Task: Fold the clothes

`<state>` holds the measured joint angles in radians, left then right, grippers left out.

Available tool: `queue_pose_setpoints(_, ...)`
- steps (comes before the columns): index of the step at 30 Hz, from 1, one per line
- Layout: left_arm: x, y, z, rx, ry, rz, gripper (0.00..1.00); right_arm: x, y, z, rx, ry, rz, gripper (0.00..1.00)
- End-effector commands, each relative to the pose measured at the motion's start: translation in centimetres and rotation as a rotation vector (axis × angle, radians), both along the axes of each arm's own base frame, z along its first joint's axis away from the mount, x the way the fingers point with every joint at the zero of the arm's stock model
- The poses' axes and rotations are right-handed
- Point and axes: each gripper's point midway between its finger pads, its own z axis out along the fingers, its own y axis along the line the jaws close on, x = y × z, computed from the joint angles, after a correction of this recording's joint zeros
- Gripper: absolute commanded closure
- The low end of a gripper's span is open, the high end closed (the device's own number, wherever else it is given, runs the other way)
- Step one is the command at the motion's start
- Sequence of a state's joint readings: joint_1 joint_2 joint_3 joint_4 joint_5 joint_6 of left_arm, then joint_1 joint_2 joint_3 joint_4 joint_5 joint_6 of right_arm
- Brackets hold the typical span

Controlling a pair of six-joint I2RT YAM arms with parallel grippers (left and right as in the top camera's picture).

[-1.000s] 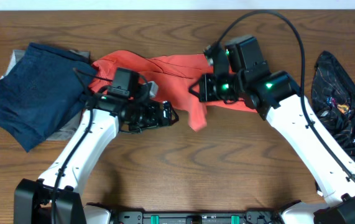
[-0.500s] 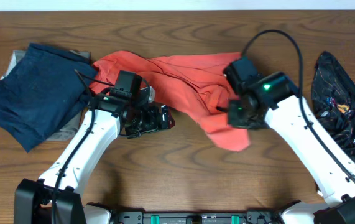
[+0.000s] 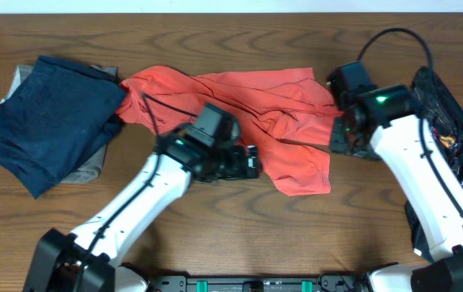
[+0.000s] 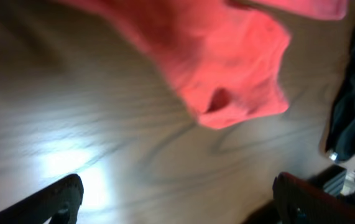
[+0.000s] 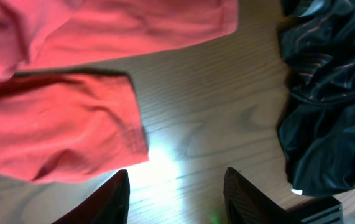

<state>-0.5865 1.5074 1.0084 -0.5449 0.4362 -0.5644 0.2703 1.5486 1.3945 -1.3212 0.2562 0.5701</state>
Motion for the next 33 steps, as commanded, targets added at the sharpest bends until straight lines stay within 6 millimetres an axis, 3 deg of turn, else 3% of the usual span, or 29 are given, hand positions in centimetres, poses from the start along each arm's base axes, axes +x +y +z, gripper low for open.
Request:
queue_pose_setpoints(1, -0.5, -1.5, -2.1, 0.033, 0.038, 0.069, 0.02, 0.2, -1.0, 0.1, 0.045, 0.014, 0.011, 0.53)
queue_pose_setpoints(7, -1.2, -6.1, -6.1, 0.009, 0.065, 0.038, 0.02, 0.3, -2.3, -0.1, 0.09, 0.025, -0.009, 0.53)
queue_pose_setpoints(10, -1.6, -7.0, -8.3, 0.024, 0.087, 0.024, 0.0, 0.5, -2.6, -0.1, 0.092, 0.022, -0.01, 0.53)
queue_pose_setpoints(11, -1.7, -7.1, -9.0, 0.032, 0.093, 0.02, 0.04, 0.5, -2.6, -0.1, 0.094, 0.02, -0.007, 0.53)
queue_pose_setpoints(15, -1.5, -7.2, -10.8, 0.05, 0.098, 0.023, 0.37, 1.0, -2.5, 0.0, 0.106, 0.004, 0.001, 0.53)
queue_pose_setpoints(17, -0.8, -6.6, -11.0, 0.081, 0.059, 0.029, 0.75, 1.1, -2.3, 0.0, 0.116, -0.002, 0.005, 0.54)
queue_pose_setpoints(18, -0.4, -6.5, -11.0, 0.088, 0.039, 0.021, 0.9, 1.2, -2.3, 0.0, 0.117, -0.004, 0.006, 0.54)
queue_pose_setpoints(20, 0.1, -5.8, -10.7, 0.104, 0.01, -0.004, 0.94, 1.4, -2.3, 0.0, 0.117, -0.013, 0.006, 0.54)
queue_pose_setpoints(24, 0.1, -1.8, -9.9, 0.19, 0.04, -0.018, 0.94, 2.1, -2.4, 0.1, 0.116, -0.036, 0.029, 0.55)
queue_pose_setpoints(27, 0.1, 4.7, -8.3, 0.348, 0.071, 0.049, 0.94, 2.3, -2.0, 0.1, 0.135, -0.039, 0.072, 0.55)
queue_pose_setpoints(33, -0.5, 18.8, -2.0, 0.571, 0.059, 0.269, 0.94, 2.0, -1.3, -0.2, 0.17, -0.021, 0.096, 0.56)
